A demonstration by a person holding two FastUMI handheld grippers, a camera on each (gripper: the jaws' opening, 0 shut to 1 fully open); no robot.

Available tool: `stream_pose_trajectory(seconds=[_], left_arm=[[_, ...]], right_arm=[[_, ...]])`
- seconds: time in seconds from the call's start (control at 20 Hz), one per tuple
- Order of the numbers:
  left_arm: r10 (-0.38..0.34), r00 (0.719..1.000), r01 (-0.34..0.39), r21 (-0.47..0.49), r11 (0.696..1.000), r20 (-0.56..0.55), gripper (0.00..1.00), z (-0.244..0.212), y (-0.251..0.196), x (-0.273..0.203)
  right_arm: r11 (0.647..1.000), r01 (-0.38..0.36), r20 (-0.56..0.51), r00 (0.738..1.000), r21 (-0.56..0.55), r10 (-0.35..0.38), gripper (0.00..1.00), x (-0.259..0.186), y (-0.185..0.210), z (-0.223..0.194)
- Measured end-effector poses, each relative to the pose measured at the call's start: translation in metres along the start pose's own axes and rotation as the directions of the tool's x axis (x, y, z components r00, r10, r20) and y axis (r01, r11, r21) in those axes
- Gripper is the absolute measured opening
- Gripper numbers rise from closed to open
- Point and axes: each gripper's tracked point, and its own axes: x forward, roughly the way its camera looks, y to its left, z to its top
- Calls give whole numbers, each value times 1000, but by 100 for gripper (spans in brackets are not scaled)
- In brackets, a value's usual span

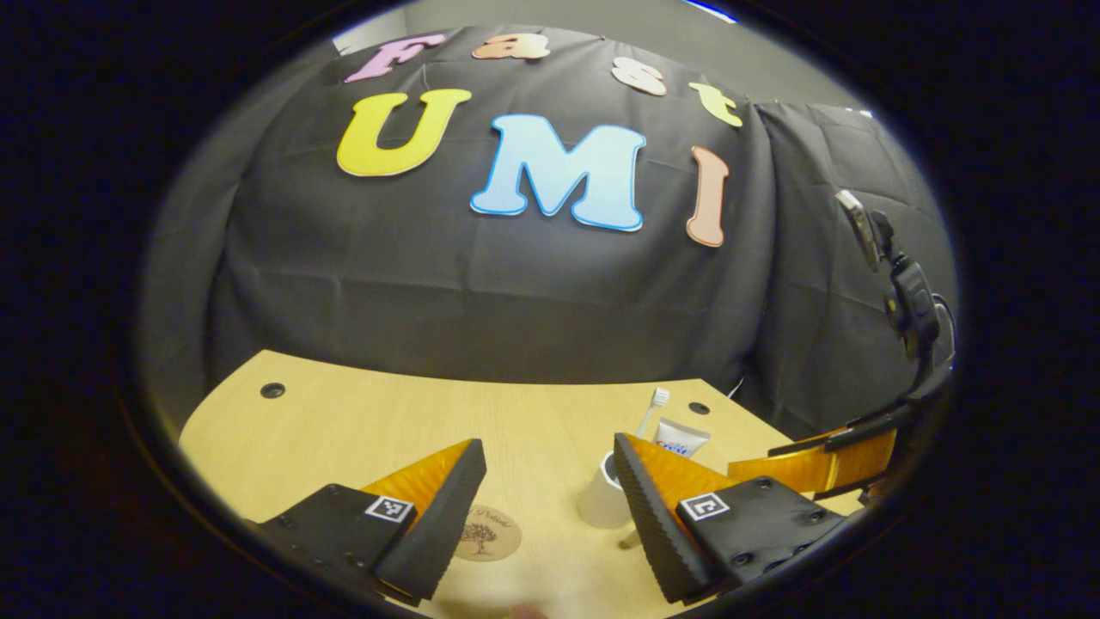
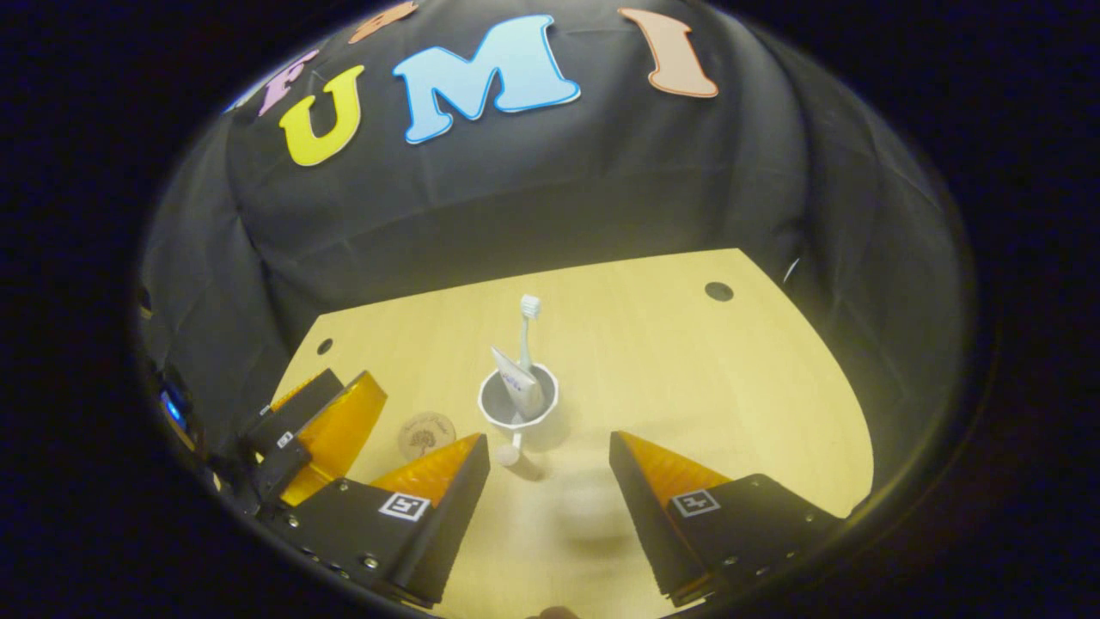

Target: Put the toothbrush and toothpaste on the desktop into the cup, then pick up the cup and place it on the coaster on the desktop.

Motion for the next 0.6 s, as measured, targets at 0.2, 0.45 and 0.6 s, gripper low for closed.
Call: stream_pose_trajectory(seconds=[0.2,0.45,0.6], left_arm=[[31,999,-31,-10,999,-40,96,-8,10,-14],[58,993,-64,-55,996,-102,96,-28,27,-32],[82,986,-96,-93,991,-146,96,-44,41,-42]], right_arm=[[999,19,-109,994,-39,-23,87,25,10,-10],[993,49,-219,973,-106,-72,87,53,16,-24],[989,63,-267,959,-130,-97,87,69,17,-27]])
